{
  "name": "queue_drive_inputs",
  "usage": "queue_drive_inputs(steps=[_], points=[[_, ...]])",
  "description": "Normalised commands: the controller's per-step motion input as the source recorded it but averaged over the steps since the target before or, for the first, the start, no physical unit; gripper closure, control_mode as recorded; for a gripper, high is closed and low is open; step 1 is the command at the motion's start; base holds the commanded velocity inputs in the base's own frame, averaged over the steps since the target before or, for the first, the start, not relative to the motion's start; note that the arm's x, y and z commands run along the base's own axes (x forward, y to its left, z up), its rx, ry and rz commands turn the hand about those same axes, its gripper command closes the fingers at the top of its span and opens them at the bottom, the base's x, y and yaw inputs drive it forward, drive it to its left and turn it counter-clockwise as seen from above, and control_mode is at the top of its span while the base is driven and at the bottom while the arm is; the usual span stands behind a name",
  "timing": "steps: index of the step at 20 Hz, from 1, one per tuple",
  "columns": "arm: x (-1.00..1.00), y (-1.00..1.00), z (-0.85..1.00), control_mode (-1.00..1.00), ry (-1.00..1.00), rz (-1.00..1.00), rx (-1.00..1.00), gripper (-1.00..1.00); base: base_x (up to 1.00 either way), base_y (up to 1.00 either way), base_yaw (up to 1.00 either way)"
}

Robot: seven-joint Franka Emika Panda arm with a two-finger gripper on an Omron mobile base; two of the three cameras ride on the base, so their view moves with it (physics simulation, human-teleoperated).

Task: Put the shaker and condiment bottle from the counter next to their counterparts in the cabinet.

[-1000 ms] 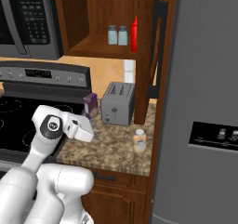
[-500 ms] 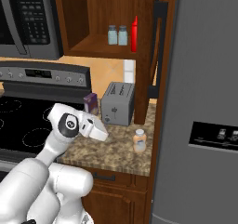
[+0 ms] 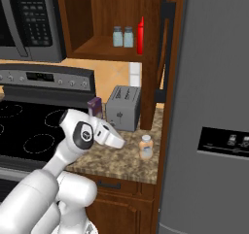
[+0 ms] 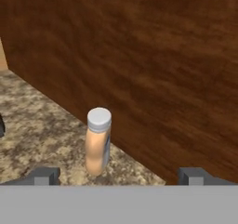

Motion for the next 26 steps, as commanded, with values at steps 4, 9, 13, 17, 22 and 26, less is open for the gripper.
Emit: queue_drive_inputs(steps=[4,9,13,17,22,26], points=[[0.00,0.00,-0.17,-1.00,0.00,0.00,0.00,-1.00,0.00,0.00,0.00],[-0.03,0.00,-0.18,-1.00,0.00,0.00,0.00,-1.00,0.00,0.00,0.00],[0.00,0.00,-0.17,-1.00,0.00,0.00,0.00,-1.00,0.00,0.00,0.00],[0.00,0.00,-0.19,-1.00,0.00,0.00,0.00,-1.00,0.00,0.00,0.00],[0.14,0.01,-0.12,-1.00,0.00,0.00,0.00,-1.00,0.00,0.00,0.00],[0.25,0.00,-0.06,-1.00,0.00,0.00,0.00,-1.00,0.00,0.00,0.00]])
